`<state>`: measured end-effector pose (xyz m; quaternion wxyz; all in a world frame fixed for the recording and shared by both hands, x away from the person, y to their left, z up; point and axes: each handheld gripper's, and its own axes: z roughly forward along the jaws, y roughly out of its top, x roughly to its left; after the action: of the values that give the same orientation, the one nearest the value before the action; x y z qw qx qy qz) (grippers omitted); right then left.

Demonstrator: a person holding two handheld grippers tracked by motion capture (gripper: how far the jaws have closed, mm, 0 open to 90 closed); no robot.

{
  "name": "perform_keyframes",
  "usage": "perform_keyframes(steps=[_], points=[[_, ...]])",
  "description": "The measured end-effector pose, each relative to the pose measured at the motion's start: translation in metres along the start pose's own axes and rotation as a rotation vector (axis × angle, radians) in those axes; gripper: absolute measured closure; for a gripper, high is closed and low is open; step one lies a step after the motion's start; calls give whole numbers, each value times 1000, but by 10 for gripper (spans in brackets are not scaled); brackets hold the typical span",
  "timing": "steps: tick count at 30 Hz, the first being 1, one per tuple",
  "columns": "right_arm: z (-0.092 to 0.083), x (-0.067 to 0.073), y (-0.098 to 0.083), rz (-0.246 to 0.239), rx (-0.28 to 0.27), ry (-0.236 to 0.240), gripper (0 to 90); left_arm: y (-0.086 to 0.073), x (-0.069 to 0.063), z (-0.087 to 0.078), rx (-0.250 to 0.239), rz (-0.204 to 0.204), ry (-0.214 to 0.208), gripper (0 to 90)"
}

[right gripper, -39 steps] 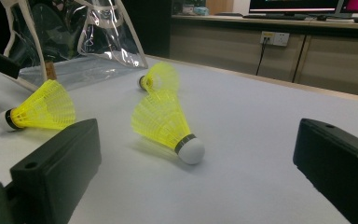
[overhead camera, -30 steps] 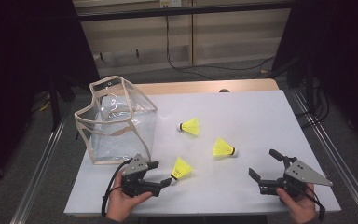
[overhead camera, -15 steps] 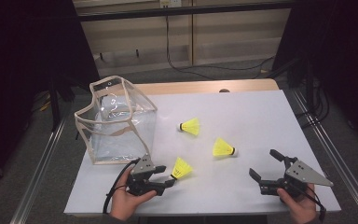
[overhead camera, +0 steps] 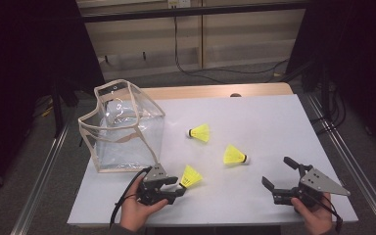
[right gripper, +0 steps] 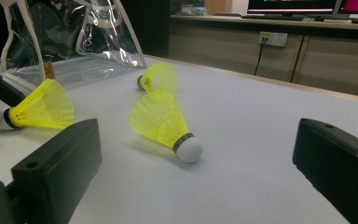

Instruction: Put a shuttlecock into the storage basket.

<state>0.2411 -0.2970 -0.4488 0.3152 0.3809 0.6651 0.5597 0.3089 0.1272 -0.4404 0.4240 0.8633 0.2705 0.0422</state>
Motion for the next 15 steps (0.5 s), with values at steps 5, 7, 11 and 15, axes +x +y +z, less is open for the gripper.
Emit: perform_keyframes(steps=[5, 7, 11, 15], points=[[0, 0, 0, -1, 1, 4, 10, 1, -1, 1, 8, -3, -5, 525], [0, 0, 0, -1, 1, 4, 10, 1, -1, 2, 10, -9, -2, 529], [0, 0, 0, 1, 0, 5, 10, 1, -1, 3, 21, -3, 4, 534], [0, 0, 0, -1, -2, 5, 10, 0, -1, 5, 28, -2, 8, 545]])
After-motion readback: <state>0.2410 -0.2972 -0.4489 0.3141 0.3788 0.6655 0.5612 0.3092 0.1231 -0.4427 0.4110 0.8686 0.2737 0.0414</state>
